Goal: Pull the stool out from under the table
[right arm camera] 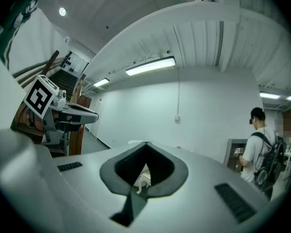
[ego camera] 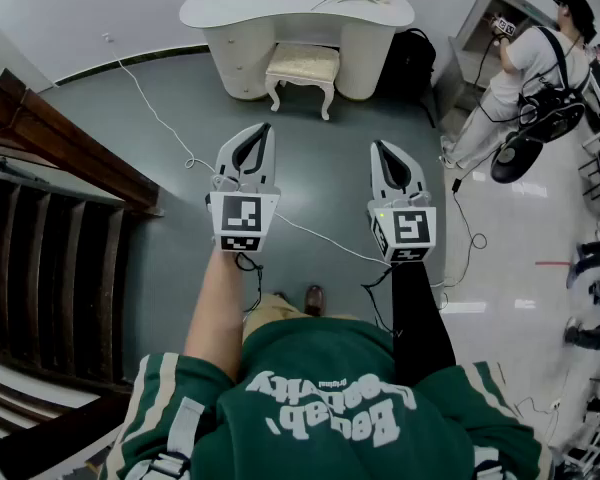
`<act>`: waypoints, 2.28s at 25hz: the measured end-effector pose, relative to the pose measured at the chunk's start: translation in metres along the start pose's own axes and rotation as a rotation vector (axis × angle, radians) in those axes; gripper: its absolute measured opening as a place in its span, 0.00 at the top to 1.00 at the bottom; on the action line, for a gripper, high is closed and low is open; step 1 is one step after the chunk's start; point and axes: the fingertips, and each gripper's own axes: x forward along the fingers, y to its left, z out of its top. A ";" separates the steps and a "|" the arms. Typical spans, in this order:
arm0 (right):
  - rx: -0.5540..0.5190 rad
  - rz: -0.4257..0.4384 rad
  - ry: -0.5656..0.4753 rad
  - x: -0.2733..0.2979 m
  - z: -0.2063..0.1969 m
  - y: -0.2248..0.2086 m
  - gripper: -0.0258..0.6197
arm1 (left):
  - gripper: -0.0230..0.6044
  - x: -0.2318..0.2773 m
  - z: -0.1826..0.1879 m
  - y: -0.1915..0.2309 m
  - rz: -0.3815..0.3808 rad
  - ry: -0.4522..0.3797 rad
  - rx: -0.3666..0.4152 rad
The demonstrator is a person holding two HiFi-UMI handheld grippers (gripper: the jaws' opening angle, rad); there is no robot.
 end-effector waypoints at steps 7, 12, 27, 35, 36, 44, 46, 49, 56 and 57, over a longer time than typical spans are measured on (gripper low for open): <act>0.020 -0.001 -0.014 -0.003 -0.001 -0.005 0.95 | 0.94 -0.003 -0.001 -0.003 0.010 0.000 -0.005; 0.064 0.000 -0.028 -0.002 -0.001 -0.009 0.95 | 0.94 -0.007 0.001 -0.003 0.023 0.006 0.002; 0.069 -0.015 0.001 0.051 -0.020 -0.018 0.95 | 0.94 0.041 -0.028 0.031 0.003 0.025 -0.010; 0.049 -0.058 0.031 0.142 -0.020 -0.037 0.95 | 0.94 0.129 -0.052 0.081 -0.032 0.014 -0.027; 0.050 -0.066 0.033 0.156 -0.019 -0.040 0.95 | 0.94 0.141 -0.054 0.088 -0.038 0.012 -0.022; 0.048 -0.127 0.053 0.240 -0.013 -0.048 0.95 | 0.94 0.211 -0.074 0.147 -0.086 0.006 -0.039; 0.047 -0.142 0.060 0.252 -0.013 -0.048 0.95 | 0.94 0.222 -0.079 0.158 -0.095 0.005 -0.044; 0.040 -0.150 0.072 0.267 -0.014 -0.050 0.95 | 0.94 0.237 -0.087 0.172 -0.094 0.014 -0.051; 0.075 -0.160 0.077 0.302 -0.025 -0.069 0.95 | 0.94 0.271 -0.102 0.185 -0.097 0.021 -0.064; 0.083 -0.157 0.073 0.309 -0.025 -0.072 0.95 | 0.94 0.277 -0.103 0.185 -0.097 0.025 -0.059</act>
